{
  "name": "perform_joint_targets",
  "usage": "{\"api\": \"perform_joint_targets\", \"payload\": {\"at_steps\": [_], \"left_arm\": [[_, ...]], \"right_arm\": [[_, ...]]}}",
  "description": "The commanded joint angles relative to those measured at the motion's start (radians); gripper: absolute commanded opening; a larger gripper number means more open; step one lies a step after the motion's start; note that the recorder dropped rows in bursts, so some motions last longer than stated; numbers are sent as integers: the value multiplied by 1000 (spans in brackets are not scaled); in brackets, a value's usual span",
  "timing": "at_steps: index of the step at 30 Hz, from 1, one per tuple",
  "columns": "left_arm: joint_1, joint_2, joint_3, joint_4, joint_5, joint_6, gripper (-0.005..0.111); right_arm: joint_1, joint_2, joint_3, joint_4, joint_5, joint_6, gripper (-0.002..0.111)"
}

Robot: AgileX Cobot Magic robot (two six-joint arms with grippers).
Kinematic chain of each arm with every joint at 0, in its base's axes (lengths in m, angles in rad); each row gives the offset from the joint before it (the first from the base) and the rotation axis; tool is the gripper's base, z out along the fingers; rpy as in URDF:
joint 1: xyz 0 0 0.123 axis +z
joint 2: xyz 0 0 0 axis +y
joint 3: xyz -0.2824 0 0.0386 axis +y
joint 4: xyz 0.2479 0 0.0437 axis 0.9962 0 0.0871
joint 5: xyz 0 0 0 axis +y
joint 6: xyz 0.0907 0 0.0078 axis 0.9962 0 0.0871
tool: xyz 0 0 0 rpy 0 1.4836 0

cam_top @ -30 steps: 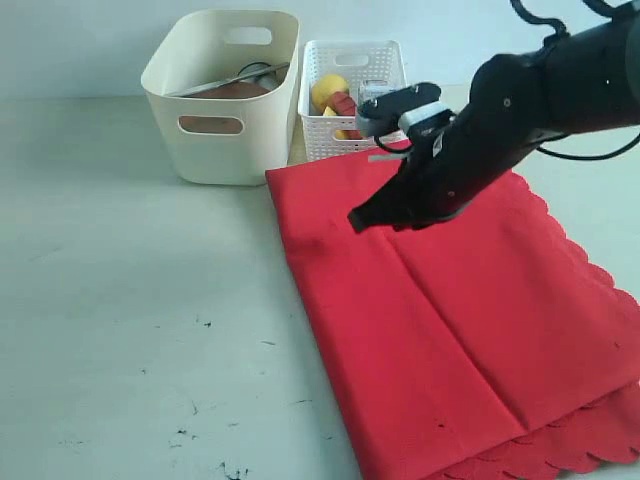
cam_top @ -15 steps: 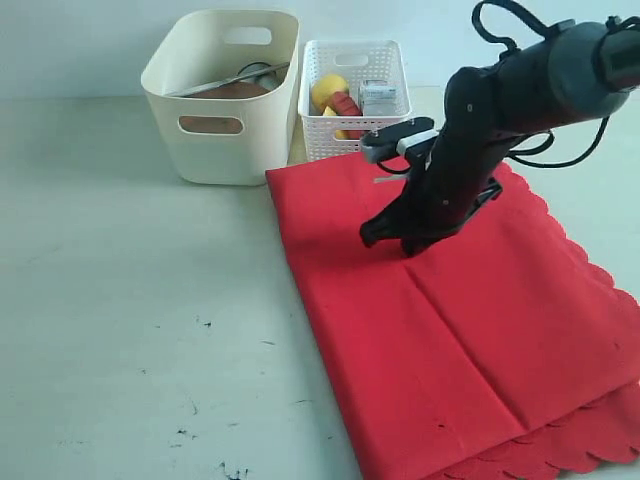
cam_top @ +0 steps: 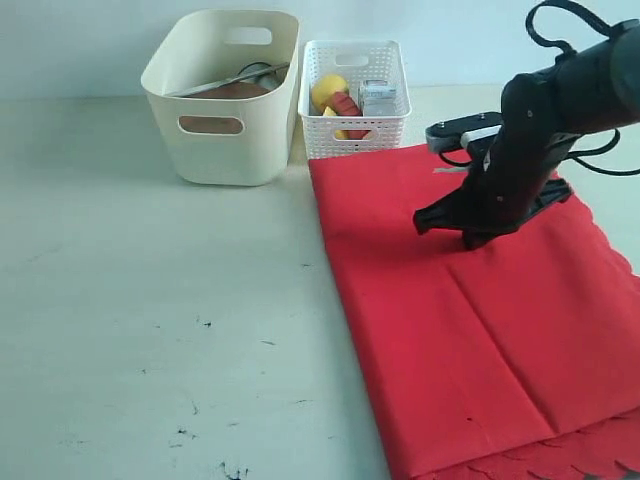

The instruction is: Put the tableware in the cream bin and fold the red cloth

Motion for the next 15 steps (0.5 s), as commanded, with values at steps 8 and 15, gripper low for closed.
{"api": "perform_joint_targets", "payload": {"at_steps": [8,15], "left_arm": [[4,-3,6,-12,-11,-10,0],[4,-3,6,-12,-11,-10,0]], "right_arm": [[-239,39,112,-94,95,24,0],[-306,49,77,-109,73,24,0]]}}
